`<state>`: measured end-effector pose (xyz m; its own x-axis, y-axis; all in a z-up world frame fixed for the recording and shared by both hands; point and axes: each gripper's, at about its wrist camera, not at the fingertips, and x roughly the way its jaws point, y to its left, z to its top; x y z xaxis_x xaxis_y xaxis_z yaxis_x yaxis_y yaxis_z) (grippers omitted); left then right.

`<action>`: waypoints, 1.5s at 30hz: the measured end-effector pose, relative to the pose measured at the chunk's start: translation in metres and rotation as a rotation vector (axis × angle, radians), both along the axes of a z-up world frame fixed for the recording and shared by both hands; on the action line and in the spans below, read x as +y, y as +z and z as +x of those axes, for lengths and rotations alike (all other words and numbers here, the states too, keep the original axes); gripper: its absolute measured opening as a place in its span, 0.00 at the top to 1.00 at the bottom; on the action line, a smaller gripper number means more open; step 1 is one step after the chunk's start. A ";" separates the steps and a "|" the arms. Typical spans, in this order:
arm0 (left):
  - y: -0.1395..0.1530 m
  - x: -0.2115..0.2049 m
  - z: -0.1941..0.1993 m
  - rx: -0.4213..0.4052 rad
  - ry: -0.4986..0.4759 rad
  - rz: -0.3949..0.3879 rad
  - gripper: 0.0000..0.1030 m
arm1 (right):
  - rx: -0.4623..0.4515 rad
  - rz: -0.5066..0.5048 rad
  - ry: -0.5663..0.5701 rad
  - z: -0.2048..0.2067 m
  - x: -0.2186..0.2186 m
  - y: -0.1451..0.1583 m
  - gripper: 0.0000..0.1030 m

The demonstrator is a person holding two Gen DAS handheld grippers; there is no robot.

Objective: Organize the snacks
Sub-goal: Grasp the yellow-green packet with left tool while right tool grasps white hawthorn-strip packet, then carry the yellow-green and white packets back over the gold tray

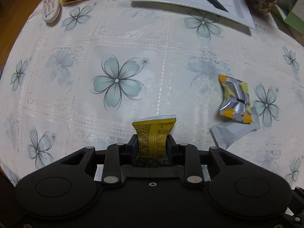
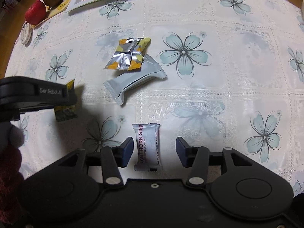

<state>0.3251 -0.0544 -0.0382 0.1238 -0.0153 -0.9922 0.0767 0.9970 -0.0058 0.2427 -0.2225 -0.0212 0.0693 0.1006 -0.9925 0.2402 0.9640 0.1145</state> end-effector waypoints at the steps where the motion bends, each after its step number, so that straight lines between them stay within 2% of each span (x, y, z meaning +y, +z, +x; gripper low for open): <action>1: -0.004 0.001 0.001 0.010 0.004 0.000 0.63 | -0.004 -0.011 -0.001 0.000 0.002 0.000 0.50; 8: -0.010 -0.003 0.002 0.022 0.006 0.008 0.62 | 0.028 -0.004 -0.016 -0.001 0.004 -0.013 0.52; 10: -0.010 -0.002 0.002 0.022 0.008 0.002 0.62 | 0.047 0.024 -0.013 -0.001 0.004 -0.017 0.67; 13: -0.012 0.001 0.004 0.033 0.021 -0.016 0.62 | 0.049 0.019 0.008 -0.001 0.006 -0.015 0.78; 19: -0.011 0.006 0.002 0.029 0.020 -0.018 0.63 | 0.012 0.001 0.023 -0.002 0.005 -0.006 0.79; 25: 0.005 0.005 -0.013 -0.017 -0.014 -0.015 0.63 | -0.041 0.019 0.010 -0.002 -0.010 0.016 0.79; 33: 0.034 0.016 -0.063 -0.096 -0.018 -0.032 0.63 | -0.086 0.037 -0.005 -0.017 -0.025 0.037 0.79; 45: 0.055 0.029 -0.167 -0.117 -0.017 -0.019 0.63 | -0.161 0.066 -0.074 -0.116 -0.035 0.075 0.79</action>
<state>0.1585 -0.0258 0.0166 0.2385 -0.0374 -0.9704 0.0949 0.9954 -0.0150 0.1270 -0.2579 0.0539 0.2364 0.1537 -0.9594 0.2840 0.9334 0.2195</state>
